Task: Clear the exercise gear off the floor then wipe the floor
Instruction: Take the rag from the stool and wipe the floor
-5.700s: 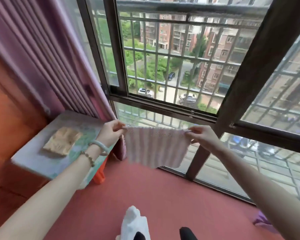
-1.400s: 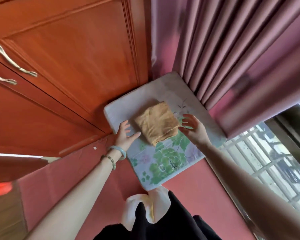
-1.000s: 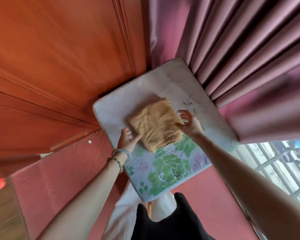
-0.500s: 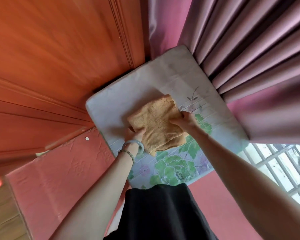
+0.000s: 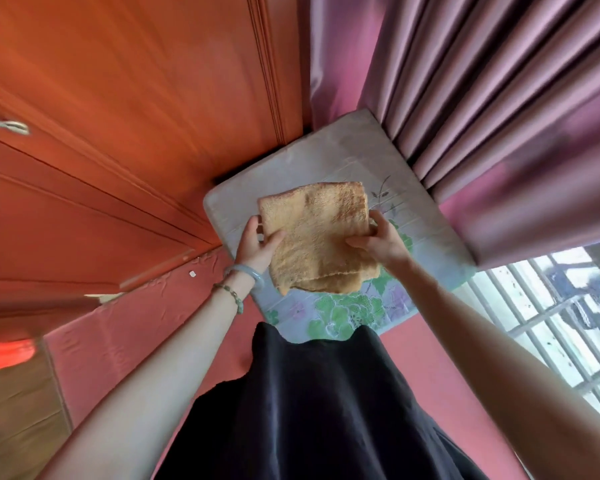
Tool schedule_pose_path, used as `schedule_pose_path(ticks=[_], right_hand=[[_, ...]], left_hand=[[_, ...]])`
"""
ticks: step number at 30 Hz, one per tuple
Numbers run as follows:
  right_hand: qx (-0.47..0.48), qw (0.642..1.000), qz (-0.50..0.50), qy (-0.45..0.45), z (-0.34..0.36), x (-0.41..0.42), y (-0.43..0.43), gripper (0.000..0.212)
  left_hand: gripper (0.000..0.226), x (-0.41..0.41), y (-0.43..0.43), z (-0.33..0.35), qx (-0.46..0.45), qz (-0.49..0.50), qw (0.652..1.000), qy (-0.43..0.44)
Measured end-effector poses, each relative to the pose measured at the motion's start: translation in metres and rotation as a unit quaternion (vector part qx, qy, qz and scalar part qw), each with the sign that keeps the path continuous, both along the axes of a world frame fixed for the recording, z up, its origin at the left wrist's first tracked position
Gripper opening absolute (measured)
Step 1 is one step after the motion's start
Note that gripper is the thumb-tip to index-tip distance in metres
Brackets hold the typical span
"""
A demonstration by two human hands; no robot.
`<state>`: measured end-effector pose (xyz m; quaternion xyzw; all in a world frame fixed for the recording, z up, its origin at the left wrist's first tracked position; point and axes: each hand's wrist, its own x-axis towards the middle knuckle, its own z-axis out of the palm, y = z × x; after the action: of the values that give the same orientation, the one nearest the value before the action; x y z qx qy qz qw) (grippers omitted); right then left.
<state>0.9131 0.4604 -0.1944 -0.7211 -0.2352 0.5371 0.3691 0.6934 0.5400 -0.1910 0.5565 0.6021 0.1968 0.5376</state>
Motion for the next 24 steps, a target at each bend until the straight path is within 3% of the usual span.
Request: schedule_pose_path(ticks=[9, 13, 18, 22, 24], right_hand=[[0.100, 0.993, -0.061, -0.006, 0.075, -0.057, -0.077, 0.041], [0.130, 0.985, -0.112, -0.013, 0.096, -0.098, -0.125, 0.044], [0.138, 0.976, -0.162, -0.043, 0.119, -0.157, -0.191, 0.056], [0.124, 0.971, -0.200, -0.035, 0.128, -0.194, -0.251, 0.060], [0.122, 0.969, -0.215, -0.026, 0.134, -0.206, -0.282, 0.051]], left_hand=[[0.030, -0.050, -0.036, 0.070, -0.010, -0.095, 0.993, -0.063], [0.031, -0.078, -0.066, 0.091, -0.058, -0.148, 0.982, -0.102], [0.059, -0.124, -0.107, 0.109, -0.087, -0.206, 0.967, -0.118], [0.050, -0.145, -0.150, 0.126, -0.100, -0.273, 0.949, -0.125], [0.050, -0.152, -0.173, 0.135, -0.090, -0.312, 0.939, -0.115]])
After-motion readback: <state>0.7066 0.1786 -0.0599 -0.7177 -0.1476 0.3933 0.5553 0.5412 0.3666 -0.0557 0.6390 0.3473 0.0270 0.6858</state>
